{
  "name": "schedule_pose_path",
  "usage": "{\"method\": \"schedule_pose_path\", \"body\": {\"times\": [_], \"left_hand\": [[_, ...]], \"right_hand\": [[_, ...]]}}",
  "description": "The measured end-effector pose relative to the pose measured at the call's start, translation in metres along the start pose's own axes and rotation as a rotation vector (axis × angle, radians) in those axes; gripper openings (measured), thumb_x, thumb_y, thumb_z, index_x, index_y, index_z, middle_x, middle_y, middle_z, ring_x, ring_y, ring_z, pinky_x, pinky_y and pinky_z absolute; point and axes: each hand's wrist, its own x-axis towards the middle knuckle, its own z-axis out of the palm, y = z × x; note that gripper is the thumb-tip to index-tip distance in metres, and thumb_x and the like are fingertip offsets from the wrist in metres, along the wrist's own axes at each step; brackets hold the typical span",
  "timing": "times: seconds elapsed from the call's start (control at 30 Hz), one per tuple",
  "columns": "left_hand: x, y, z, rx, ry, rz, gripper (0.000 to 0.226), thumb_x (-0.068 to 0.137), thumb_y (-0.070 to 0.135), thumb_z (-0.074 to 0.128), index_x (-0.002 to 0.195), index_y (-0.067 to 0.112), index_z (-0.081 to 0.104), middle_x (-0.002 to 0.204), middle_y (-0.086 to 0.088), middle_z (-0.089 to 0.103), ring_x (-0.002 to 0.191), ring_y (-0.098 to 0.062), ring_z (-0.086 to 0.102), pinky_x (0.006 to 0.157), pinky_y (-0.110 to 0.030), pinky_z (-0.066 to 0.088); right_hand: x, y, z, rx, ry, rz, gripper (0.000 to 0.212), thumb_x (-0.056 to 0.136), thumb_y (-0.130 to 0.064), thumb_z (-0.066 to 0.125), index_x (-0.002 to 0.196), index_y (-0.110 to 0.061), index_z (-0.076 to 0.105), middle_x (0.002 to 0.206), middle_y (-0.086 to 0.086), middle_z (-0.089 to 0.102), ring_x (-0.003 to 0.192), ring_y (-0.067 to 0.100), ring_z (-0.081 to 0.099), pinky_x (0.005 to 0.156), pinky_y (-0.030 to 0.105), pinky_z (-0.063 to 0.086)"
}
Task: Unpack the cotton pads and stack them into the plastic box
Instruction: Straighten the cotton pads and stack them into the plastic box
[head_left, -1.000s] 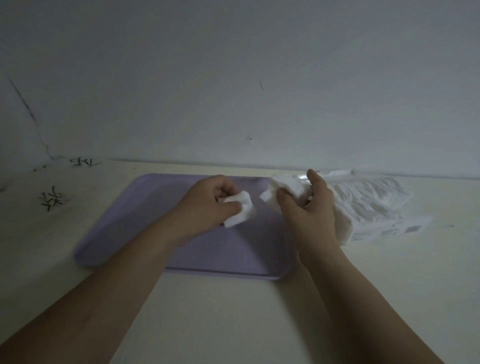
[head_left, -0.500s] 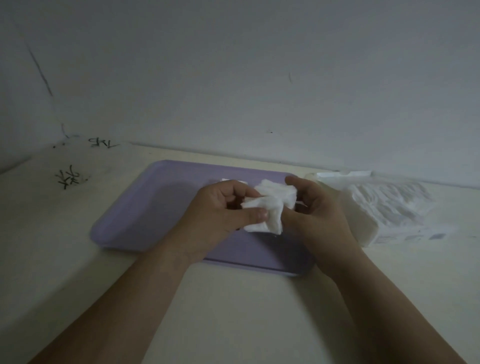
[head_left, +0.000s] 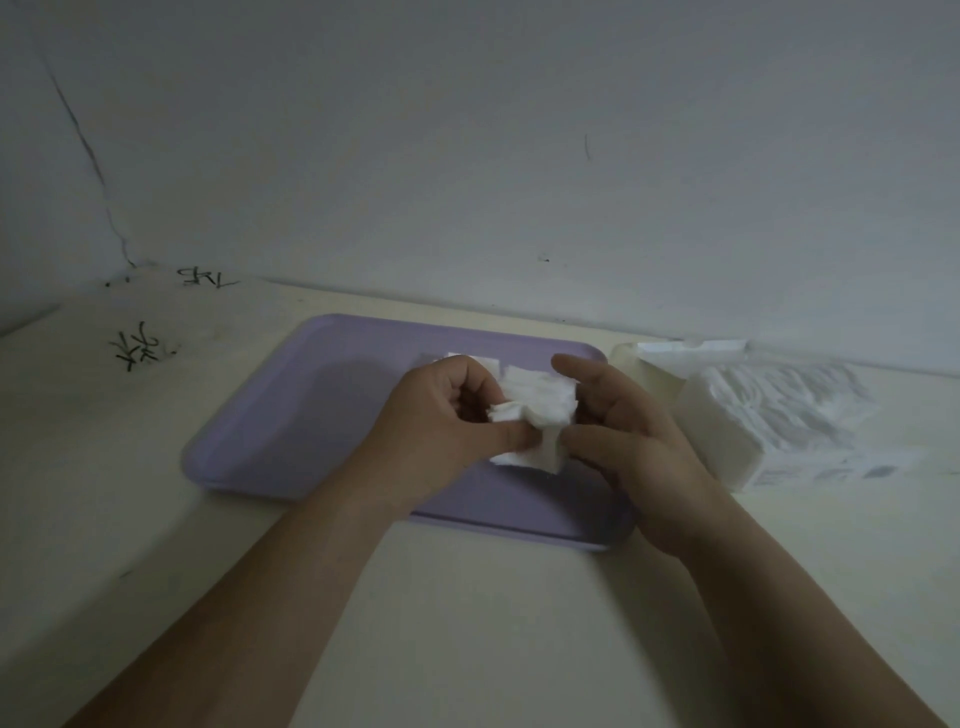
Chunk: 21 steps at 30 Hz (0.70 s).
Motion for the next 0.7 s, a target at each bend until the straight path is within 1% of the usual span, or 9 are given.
{"method": "schedule_pose_path", "body": {"times": [0.1, 0.2, 0.27, 0.33, 0.4, 0.47, 0.53, 0.63, 0.7], "left_hand": [[0.001, -0.003, -0.001, 0.114, 0.028, 0.025, 0.044, 0.061, 0.013, 0.098, 0.081, 0.016, 0.059, 0.066, 0.003, 0.056, 0.060, -0.011, 0.047, 0.059, -0.031, 0.044], [0.003, -0.004, -0.001, 0.218, 0.022, 0.033, 0.049, 0.070, 0.011, 0.095, 0.103, 0.018, 0.061, 0.061, 0.006, 0.049, 0.054, -0.008, 0.042, 0.055, -0.024, 0.039], [0.004, -0.005, -0.004, 0.228, -0.055, -0.031, 0.072, 0.070, 0.013, 0.096, 0.131, 0.023, 0.058, 0.069, -0.005, 0.062, 0.060, -0.012, 0.055, 0.063, -0.027, 0.050], [0.003, -0.004, -0.007, 0.205, -0.164, -0.065, 0.086, 0.069, 0.012, 0.096, 0.144, 0.023, 0.054, 0.092, -0.009, 0.077, 0.082, -0.021, 0.075, 0.081, -0.041, 0.063], [0.001, -0.001, -0.007, 0.201, -0.232, -0.047, 0.067, 0.072, 0.005, 0.093, 0.132, 0.020, 0.064, 0.100, -0.004, 0.080, 0.093, -0.024, 0.078, 0.085, -0.044, 0.064], [0.001, 0.002, -0.006, 0.271, -0.243, -0.031, 0.049, 0.074, 0.007, 0.092, 0.116, 0.019, 0.070, 0.080, 0.006, 0.077, 0.070, -0.017, 0.072, 0.065, -0.032, 0.060], [0.001, 0.003, -0.005, 0.338, -0.221, -0.020, 0.040, 0.075, 0.013, 0.093, 0.108, 0.019, 0.072, 0.056, 0.015, 0.057, 0.050, -0.005, 0.048, 0.050, -0.019, 0.038], [0.001, 0.000, -0.004, 0.343, -0.223, -0.041, 0.036, 0.078, 0.020, 0.092, 0.107, 0.017, 0.071, 0.050, 0.015, 0.048, 0.048, -0.003, 0.040, 0.051, -0.020, 0.036], [0.001, -0.003, -0.002, 0.378, -0.241, -0.031, 0.035, 0.080, 0.026, 0.090, 0.106, 0.016, 0.069, 0.054, 0.012, 0.051, 0.052, -0.008, 0.045, 0.056, -0.028, 0.042]], "right_hand": [[-0.003, -0.002, 0.007, -0.130, 0.005, -0.026, 0.082, 0.067, -0.021, 0.088, 0.143, -0.028, 0.056, 0.129, -0.002, 0.072, 0.118, 0.012, 0.070, 0.097, 0.034, 0.058], [-0.001, -0.001, 0.009, -0.198, 0.085, -0.065, 0.078, 0.069, -0.024, 0.089, 0.137, -0.036, 0.055, 0.129, -0.002, 0.071, 0.115, 0.015, 0.071, 0.103, 0.044, 0.058], [-0.001, -0.001, 0.008, -0.210, 0.084, -0.069, 0.073, 0.072, -0.020, 0.083, 0.136, -0.038, 0.054, 0.128, -0.001, 0.072, 0.114, 0.015, 0.072, 0.105, 0.045, 0.056], [-0.004, -0.004, 0.008, -0.237, 0.053, -0.051, 0.073, 0.075, -0.017, 0.077, 0.140, -0.037, 0.051, 0.129, -0.002, 0.071, 0.117, 0.013, 0.071, 0.108, 0.044, 0.054], [-0.007, -0.004, 0.008, -0.276, 0.015, -0.025, 0.077, 0.078, -0.009, 0.073, 0.146, -0.035, 0.048, 0.138, -0.005, 0.066, 0.126, 0.012, 0.066, 0.113, 0.045, 0.050], [-0.007, -0.003, 0.010, -0.338, -0.003, -0.016, 0.082, 0.081, -0.002, 0.068, 0.149, -0.040, 0.043, 0.145, -0.009, 0.060, 0.132, 0.009, 0.060, 0.116, 0.044, 0.047], [-0.008, -0.004, 0.014, -0.361, -0.009, 0.008, 0.088, 0.079, 0.000, 0.064, 0.151, -0.044, 0.037, 0.144, -0.015, 0.056, 0.129, 0.005, 0.059, 0.114, 0.034, 0.048], [-0.010, -0.007, 0.020, -0.304, -0.030, 0.063, 0.102, 0.065, -0.010, 0.052, 0.160, -0.041, 0.029, 0.134, -0.022, 0.055, 0.113, -0.002, 0.064, 0.090, 0.015, 0.052], [-0.012, -0.009, 0.025, -0.271, -0.062, 0.081, 0.108, 0.065, -0.006, 0.049, 0.162, -0.043, 0.023, 0.141, -0.015, 0.054, 0.104, 0.000, 0.065, 0.079, 0.014, 0.051]]}}
